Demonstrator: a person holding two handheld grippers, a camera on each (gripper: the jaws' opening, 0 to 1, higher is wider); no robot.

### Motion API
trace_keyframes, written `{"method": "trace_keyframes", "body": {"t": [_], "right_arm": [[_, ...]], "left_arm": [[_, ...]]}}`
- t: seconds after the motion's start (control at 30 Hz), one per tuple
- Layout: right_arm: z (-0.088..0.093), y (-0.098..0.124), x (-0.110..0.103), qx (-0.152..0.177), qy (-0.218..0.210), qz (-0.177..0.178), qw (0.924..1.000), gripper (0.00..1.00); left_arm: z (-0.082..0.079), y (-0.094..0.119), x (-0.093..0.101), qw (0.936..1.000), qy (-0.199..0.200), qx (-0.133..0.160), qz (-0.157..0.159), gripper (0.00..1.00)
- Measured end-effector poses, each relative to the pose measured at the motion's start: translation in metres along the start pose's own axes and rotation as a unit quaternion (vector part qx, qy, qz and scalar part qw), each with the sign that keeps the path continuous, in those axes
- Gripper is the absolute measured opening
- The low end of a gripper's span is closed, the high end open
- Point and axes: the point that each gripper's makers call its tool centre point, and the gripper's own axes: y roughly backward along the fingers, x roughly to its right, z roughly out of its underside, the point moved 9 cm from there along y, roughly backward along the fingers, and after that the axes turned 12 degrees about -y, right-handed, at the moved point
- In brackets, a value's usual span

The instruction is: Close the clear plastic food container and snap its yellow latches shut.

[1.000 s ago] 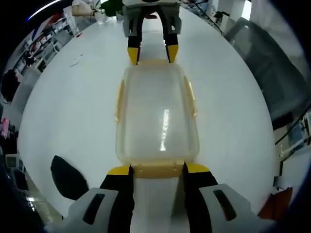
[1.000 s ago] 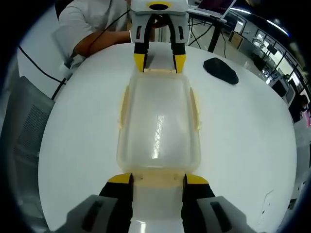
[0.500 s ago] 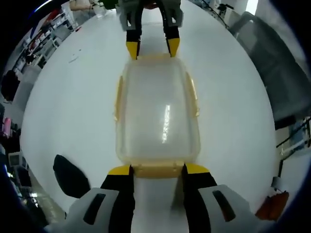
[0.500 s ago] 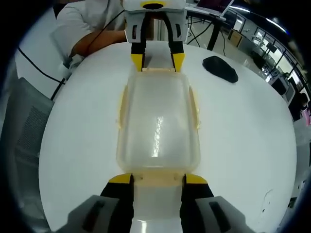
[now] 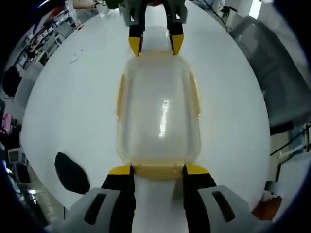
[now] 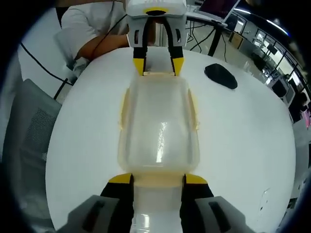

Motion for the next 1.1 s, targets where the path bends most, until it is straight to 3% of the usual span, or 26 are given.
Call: {"method": "trace_keyframes", "body": {"t": [0.63, 0.8, 1.1], "right_arm": [[0.005, 0.048, -0.003, 0.033, -0.001, 0.011, 0.9994, 0.35], [0.012, 0.064, -0.004, 0.041, 0.005, 0.015, 0.999, 0.35], [0.031, 0.084, -0.005, 0.036, 0.008, 0.026, 0.999, 0.35]], "left_arm": [[-0.028, 0.039, -0.011, 0.9998, -0.004, 0.003, -0.018, 0.35], [-0.044, 0.046, -0.008, 0.9996, 0.002, 0.016, -0.025, 0.35], [-0.073, 0.051, -0.01, 0.9996, -0.002, 0.014, -0.024, 0.35]]}}
